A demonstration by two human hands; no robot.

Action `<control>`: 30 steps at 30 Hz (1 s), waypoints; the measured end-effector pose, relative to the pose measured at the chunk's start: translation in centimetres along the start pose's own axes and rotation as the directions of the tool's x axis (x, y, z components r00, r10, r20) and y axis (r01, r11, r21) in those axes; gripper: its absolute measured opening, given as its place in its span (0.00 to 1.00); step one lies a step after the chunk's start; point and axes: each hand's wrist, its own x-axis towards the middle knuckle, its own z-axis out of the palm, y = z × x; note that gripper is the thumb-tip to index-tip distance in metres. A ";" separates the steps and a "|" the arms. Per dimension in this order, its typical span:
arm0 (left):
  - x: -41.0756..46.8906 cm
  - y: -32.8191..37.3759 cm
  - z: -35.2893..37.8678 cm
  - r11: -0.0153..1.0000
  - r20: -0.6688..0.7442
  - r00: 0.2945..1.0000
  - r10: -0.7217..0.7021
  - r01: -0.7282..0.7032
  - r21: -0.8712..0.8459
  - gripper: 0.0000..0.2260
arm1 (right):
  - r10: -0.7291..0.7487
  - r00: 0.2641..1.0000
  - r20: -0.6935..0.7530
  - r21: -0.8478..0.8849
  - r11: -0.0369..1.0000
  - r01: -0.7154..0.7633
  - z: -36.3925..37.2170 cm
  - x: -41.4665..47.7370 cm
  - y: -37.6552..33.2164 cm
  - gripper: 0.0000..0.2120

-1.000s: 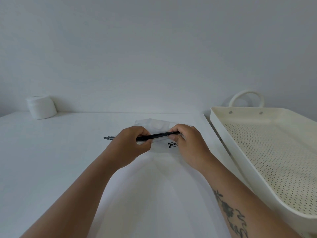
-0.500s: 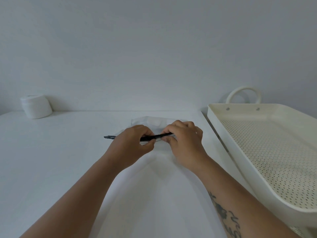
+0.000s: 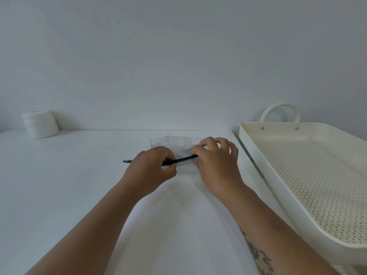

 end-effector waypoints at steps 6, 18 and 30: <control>0.0 0.4 -0.1 0.998 -0.048 0.996 0.069 -0.069 0.002 0.03 | -0.074 0.997 -0.023 -0.022 0.997 0.073 0.0 0.2 -1.0 0.05; 0.3 0.1 0.2 0.996 -0.002 0.998 0.059 -0.059 0.061 0.02 | 0.014 1.000 -0.024 0.031 0.999 -0.013 -0.5 0.1 0.6 0.05; 0.3 0.2 0.4 0.993 -0.007 0.997 0.073 -0.072 0.095 0.02 | 0.122 0.992 -0.035 0.017 0.992 -0.121 -1.0 -0.1 2.5 0.05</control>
